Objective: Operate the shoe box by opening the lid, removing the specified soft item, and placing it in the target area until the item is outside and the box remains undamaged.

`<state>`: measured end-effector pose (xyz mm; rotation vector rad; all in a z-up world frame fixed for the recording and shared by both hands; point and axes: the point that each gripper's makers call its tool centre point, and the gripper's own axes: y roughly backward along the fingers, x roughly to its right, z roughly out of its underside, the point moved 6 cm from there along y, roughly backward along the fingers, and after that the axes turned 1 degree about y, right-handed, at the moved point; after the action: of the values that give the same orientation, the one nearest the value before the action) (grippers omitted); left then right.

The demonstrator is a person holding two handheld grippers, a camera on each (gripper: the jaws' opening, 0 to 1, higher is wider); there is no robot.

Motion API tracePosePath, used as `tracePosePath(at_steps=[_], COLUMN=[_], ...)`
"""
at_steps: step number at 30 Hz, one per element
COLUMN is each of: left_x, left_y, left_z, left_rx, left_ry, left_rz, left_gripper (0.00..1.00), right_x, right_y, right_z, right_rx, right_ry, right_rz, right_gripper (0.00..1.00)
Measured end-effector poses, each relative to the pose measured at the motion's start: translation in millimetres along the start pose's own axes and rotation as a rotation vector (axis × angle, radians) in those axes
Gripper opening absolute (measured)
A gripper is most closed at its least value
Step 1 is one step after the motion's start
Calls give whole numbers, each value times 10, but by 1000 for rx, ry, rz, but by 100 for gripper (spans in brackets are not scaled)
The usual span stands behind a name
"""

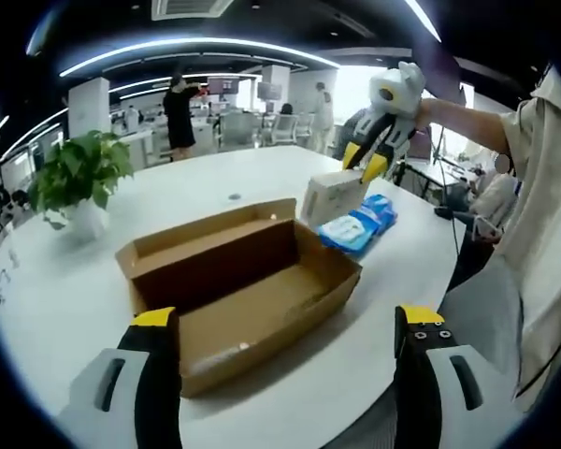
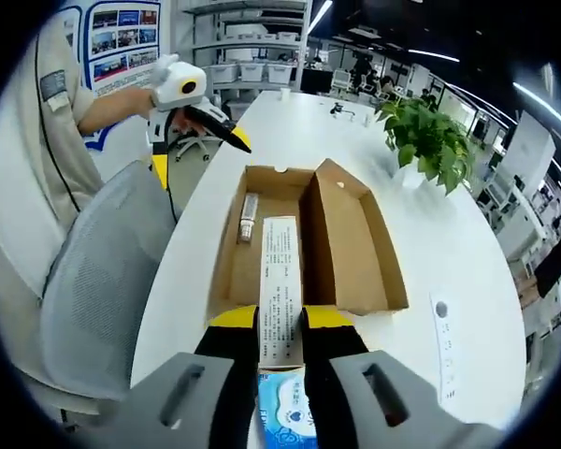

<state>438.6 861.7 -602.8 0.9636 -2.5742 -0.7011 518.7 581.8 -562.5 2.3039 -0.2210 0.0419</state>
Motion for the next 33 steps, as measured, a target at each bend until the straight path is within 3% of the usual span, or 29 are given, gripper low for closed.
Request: tracePosePath(at_steps=[18,33], left_x=[-45,-122], left_y=[25,31], left_z=[33,86], left_rx=[-11,-34], left_ry=[13,30], left_rz=[-13,-38], left_gripper=[98,97], right_x=[259,492], right_y=[398,440], right_z=[536,1046], right_rx=[-28,-82], right_ry=[-75,-124], right_rz=[81,111], right_gripper=[14,14])
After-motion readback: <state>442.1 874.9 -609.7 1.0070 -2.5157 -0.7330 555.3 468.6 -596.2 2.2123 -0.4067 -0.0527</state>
